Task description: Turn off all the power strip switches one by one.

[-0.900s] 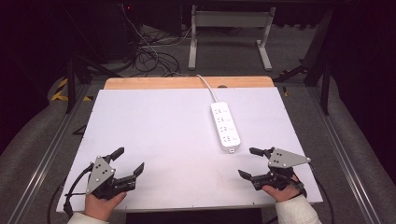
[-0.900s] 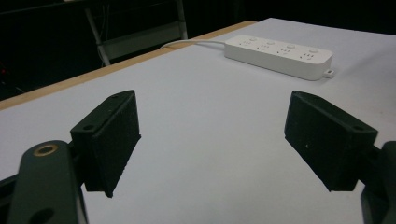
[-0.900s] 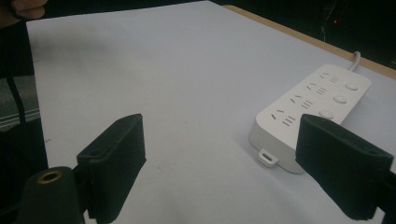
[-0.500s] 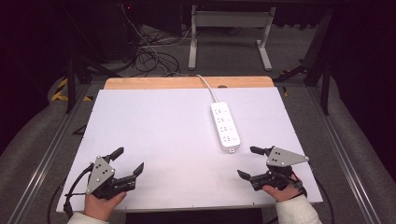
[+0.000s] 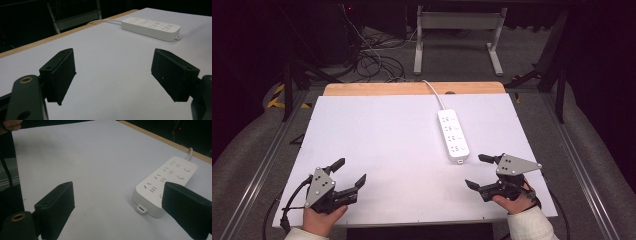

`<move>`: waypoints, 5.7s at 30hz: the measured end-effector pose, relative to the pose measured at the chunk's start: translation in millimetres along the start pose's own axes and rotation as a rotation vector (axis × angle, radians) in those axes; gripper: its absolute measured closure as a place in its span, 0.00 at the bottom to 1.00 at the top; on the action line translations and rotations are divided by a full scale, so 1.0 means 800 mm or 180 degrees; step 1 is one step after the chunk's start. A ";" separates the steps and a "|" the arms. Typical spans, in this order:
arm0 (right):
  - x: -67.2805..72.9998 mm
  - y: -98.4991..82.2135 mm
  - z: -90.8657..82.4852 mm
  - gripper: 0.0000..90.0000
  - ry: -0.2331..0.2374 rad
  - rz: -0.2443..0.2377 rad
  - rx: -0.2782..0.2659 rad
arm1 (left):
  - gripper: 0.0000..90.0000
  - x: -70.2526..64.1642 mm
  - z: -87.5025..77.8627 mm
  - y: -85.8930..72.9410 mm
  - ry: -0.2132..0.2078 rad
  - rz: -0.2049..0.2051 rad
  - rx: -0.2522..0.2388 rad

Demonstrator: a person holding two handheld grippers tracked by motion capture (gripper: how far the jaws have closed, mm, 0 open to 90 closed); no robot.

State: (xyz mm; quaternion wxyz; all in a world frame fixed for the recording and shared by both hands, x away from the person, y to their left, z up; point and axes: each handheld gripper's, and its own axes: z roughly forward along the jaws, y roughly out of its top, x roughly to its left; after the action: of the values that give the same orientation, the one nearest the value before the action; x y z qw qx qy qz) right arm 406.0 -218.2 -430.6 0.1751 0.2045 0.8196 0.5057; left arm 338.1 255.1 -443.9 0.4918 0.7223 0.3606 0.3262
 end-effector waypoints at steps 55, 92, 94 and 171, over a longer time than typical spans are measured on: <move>-0.065 0.085 0.026 0.93 -0.0150 0.0067 0.0551 | 0.22 0.002 0.001 -0.001 0.0013 0.0018 0.0010; -0.121 0.059 0.114 1.00 -0.0132 0.0329 0.1406 | 0.22 0.003 0.003 -0.002 0.0016 -0.0003 0.0031; -0.122 0.056 0.117 1.00 -0.0125 0.0341 0.1438 | 0.22 0.003 0.003 -0.002 0.0016 -0.0004 0.0030; -0.137 0.074 0.133 1.00 -0.0282 0.0358 0.1225 | 0.22 0.003 0.006 -0.003 0.0022 0.0010 0.0064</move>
State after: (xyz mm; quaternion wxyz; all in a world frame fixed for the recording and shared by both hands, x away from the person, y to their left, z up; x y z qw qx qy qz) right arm 561.7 -169.7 -413.7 0.1403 0.3017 0.8799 0.3392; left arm 343.1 255.6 -447.4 0.4828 0.7266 0.3645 0.3259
